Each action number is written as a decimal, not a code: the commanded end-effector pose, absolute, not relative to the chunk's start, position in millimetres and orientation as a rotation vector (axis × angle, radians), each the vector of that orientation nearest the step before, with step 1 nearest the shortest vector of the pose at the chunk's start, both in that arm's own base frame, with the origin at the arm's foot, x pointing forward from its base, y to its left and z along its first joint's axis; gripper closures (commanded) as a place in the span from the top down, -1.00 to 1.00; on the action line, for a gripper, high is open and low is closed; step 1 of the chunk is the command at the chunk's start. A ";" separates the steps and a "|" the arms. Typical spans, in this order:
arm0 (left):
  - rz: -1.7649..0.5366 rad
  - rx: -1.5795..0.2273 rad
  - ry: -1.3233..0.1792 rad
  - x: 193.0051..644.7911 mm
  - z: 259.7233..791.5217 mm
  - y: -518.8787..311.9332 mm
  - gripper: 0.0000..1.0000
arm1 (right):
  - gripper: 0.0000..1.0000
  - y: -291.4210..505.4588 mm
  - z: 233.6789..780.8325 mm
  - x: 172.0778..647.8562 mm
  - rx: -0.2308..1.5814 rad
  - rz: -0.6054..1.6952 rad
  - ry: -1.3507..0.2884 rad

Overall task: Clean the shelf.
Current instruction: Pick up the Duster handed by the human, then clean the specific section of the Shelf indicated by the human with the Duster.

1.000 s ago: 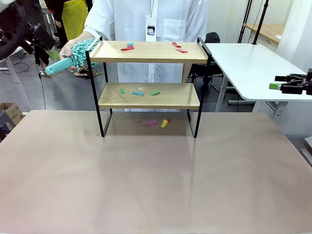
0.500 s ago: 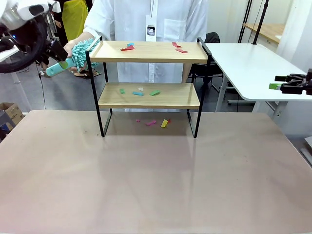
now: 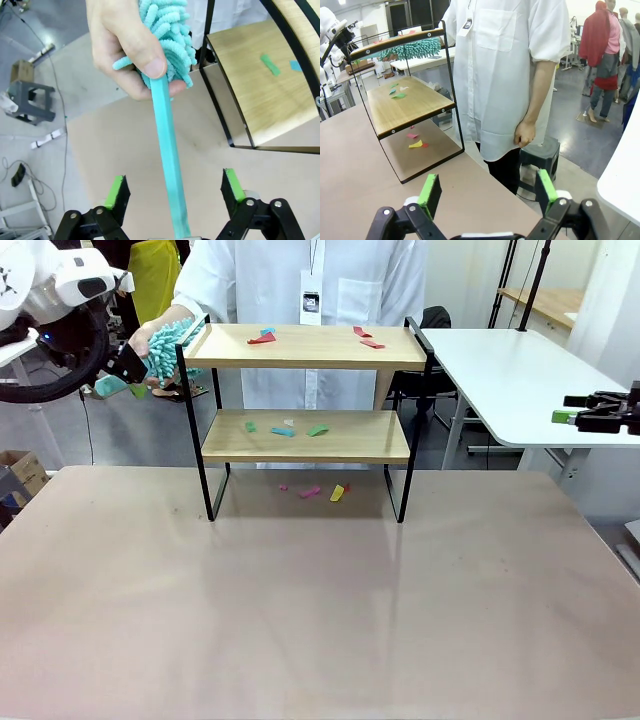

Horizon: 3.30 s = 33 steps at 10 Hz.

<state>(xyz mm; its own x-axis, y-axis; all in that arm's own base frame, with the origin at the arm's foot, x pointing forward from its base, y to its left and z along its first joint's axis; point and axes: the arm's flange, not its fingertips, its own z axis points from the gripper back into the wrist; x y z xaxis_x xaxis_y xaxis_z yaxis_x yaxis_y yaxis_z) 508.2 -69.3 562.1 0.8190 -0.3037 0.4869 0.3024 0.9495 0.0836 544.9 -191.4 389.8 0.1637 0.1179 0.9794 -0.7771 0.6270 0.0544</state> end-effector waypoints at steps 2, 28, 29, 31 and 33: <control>-0.313 -0.019 -0.551 508.3 568.5 -67.8 -0.66 | 1.00 -189.4 392.6 545.2 0.651 0.711 -1.257; -0.657 0.280 -0.283 468.1 629.6 4.2 -0.74 | 1.00 -189.4 392.6 545.2 0.651 0.711 -1.257; -0.742 0.343 -0.199 455.9 634.6 15.1 -0.74 | 1.00 -189.4 392.6 545.2 0.651 0.711 -1.257; -0.966 0.469 -0.067 427.0 652.0 31.0 -0.74 | 1.00 -189.4 392.6 545.2 0.651 0.711 -1.257; -1.221 0.511 0.044 395.6 657.2 27.5 -0.74 | 1.00 -189.4 392.6 545.2 0.651 0.711 -1.257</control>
<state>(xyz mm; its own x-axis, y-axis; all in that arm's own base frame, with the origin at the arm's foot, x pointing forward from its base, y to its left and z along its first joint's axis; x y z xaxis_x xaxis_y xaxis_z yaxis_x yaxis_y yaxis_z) 408.2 26.4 655.9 0.4879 -0.8360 -0.2512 0.8526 0.3947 0.3424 544.9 -191.4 389.6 0.1641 0.1178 0.9794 -0.7770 0.6271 0.0547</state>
